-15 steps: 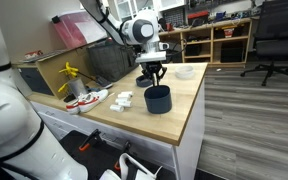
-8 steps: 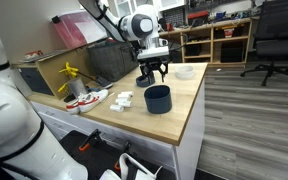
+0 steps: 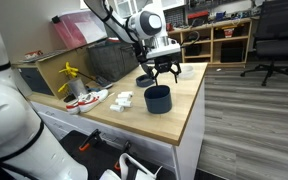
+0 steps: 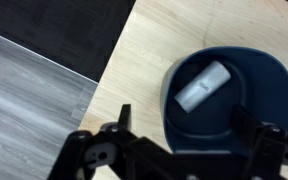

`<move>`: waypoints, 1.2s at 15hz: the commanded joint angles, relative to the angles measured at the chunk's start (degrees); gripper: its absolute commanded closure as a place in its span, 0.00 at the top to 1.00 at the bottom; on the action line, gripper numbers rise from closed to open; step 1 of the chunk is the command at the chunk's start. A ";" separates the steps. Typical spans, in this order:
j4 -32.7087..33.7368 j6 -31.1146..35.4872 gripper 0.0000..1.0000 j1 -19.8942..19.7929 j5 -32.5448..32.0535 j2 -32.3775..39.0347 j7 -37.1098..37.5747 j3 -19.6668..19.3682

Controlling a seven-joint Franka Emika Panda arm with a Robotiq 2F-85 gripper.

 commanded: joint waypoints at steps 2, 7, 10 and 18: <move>2.25 5.74 0.99 -0.28 -0.68 8.02 3.10 -0.21; 4.63 14.85 0.65 -0.82 -0.72 15.31 7.64 0.13; 4.92 16.09 0.42 -1.37 0.52 14.53 8.04 1.09; 1.95 20.91 0.00 -4.16 8.28 10.68 5.47 6.90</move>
